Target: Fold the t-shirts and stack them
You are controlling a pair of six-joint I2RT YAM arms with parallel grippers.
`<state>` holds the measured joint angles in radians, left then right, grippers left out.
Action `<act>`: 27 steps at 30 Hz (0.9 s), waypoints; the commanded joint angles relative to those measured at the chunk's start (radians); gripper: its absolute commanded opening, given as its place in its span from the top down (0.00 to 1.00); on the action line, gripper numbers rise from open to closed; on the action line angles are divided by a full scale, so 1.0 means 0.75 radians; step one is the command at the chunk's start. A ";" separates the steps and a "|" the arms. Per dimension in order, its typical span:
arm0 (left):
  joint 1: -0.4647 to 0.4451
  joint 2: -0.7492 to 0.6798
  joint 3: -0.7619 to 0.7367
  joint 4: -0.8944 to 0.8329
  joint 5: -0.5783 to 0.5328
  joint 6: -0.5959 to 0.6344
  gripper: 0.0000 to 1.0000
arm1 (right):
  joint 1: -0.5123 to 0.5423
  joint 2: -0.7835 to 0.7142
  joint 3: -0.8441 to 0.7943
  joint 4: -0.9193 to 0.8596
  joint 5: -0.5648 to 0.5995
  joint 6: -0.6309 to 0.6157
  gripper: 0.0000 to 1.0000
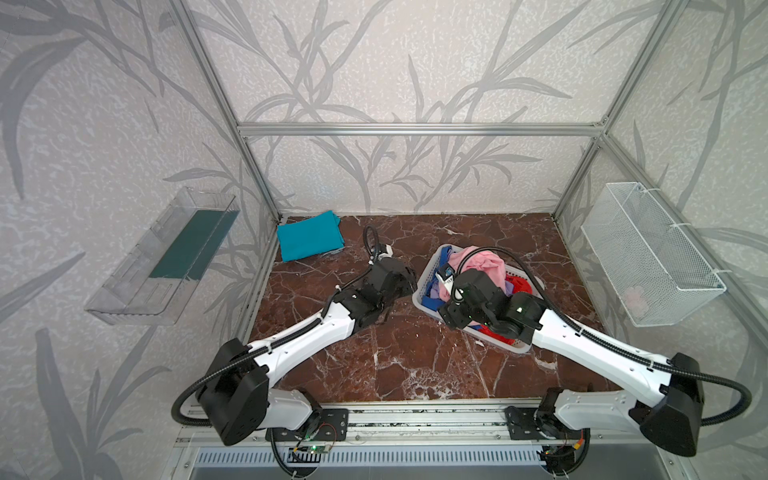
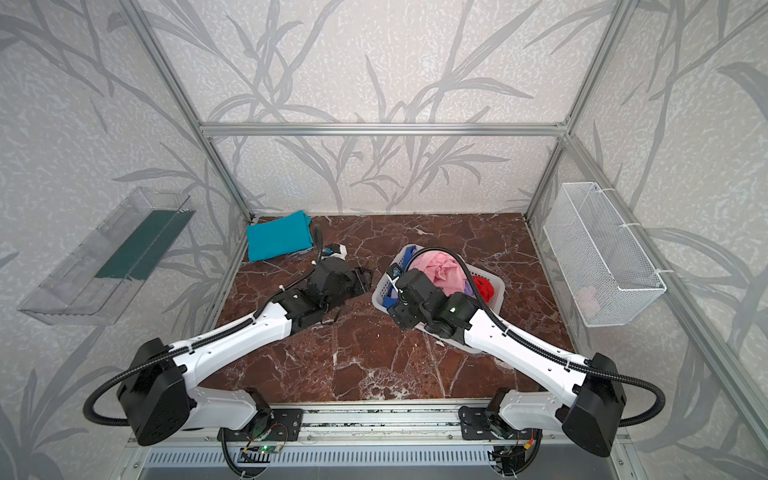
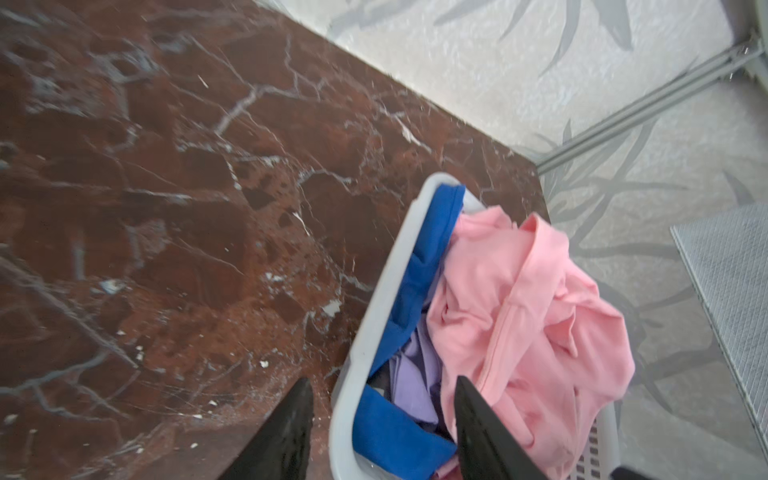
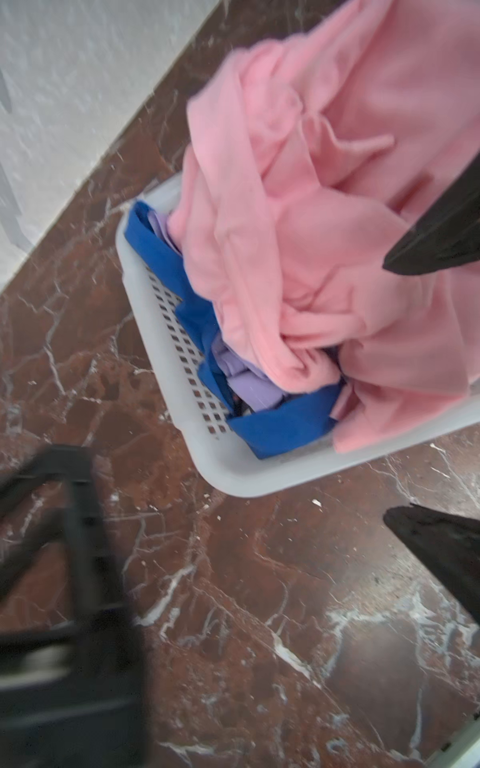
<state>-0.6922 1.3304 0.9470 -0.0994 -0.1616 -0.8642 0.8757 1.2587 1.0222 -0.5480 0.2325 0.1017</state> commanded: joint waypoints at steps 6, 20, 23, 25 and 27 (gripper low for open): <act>0.086 -0.068 -0.063 -0.127 -0.079 0.023 0.45 | 0.008 -0.002 -0.214 -0.005 -0.010 0.272 0.11; 0.104 -0.018 -0.066 -0.123 -0.028 0.022 0.45 | -0.569 -0.130 -0.400 0.038 -0.109 0.354 0.57; 0.105 -0.003 -0.062 -0.114 -0.023 0.019 0.45 | -0.634 -0.120 -0.375 0.078 -0.140 0.323 0.61; 0.105 0.009 -0.063 -0.106 -0.019 0.015 0.45 | -0.660 -0.068 -0.334 0.101 -0.150 0.302 0.64; 0.107 0.016 -0.062 -0.099 -0.013 0.013 0.45 | -0.684 0.003 -0.297 0.136 -0.165 0.288 0.68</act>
<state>-0.6186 1.3350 0.8982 -0.1722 -0.1707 -0.8490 0.3683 1.2083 0.7635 -0.4652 0.1646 0.3172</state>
